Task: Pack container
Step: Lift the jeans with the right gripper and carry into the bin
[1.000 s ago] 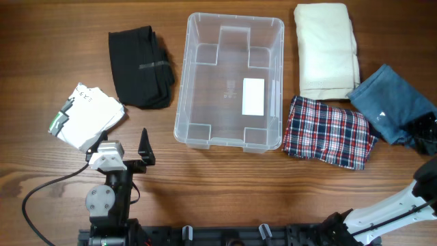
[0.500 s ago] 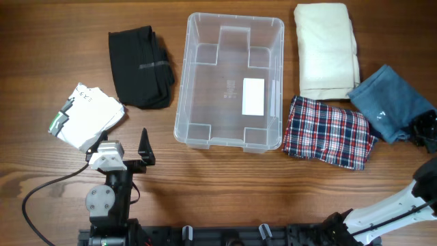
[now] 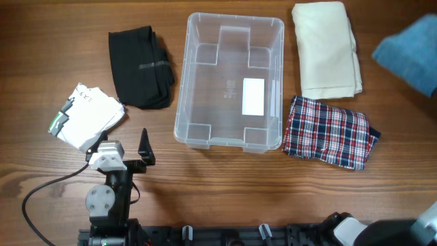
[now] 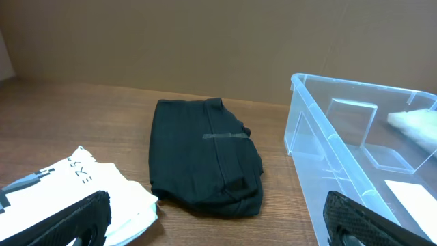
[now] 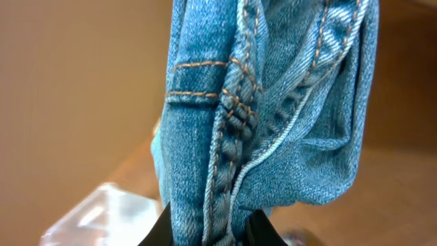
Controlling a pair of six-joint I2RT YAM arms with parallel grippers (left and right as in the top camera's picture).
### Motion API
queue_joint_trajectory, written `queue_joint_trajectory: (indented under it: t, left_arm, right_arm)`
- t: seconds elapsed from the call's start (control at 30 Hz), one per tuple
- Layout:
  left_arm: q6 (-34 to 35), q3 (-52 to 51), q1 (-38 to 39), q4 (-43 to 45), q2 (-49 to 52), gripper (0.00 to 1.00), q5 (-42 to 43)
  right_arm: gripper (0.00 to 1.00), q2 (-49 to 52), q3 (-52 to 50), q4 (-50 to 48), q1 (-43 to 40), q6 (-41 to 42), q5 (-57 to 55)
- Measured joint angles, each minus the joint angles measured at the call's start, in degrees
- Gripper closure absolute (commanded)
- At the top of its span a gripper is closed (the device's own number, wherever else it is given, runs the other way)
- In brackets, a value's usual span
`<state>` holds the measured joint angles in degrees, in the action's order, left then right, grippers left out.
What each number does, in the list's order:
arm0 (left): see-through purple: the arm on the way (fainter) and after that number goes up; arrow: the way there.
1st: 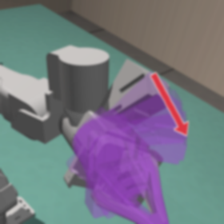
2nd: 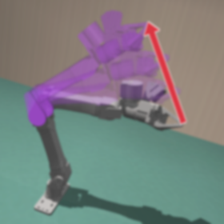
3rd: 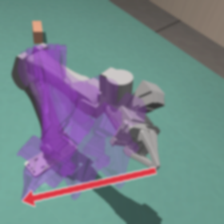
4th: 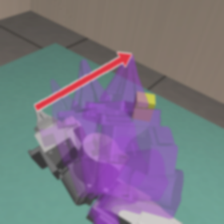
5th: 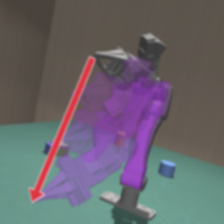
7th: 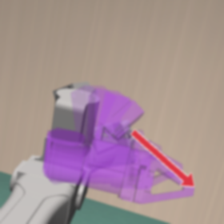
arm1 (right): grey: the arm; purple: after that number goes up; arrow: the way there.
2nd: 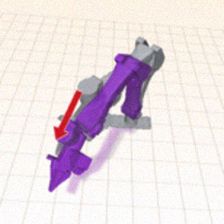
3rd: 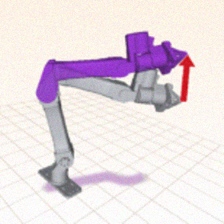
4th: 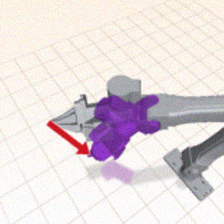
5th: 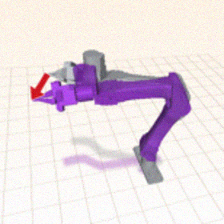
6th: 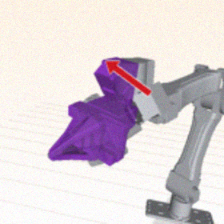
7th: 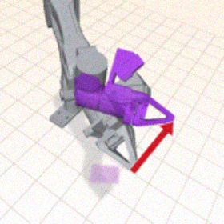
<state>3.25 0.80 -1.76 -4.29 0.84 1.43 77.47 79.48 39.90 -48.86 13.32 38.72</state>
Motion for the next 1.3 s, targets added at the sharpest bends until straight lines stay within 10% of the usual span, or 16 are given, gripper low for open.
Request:
queue_joint_trajectory:
  t: [0.27,0.53,1.3]
  left_arm:
    - [0.0,0.0,0.0,0.0,0.0,0.00,0.0]
    - [0.0,0.0,0.0,0.0,0.0,0.00,0.0]
    - [0.0,0.0,0.0,0.0,0.0,0.00,0.0]
  right_arm:
    - [0.96,-6.9,-0.1,-16.3,27.2,7.7,10.1]
    - [0.96,1.2,-0.1,-23.5,55.1,10.5,-3.6]
    - [0.96,25.6,-0.3,-21.2,60.6,6.9,-5.4]
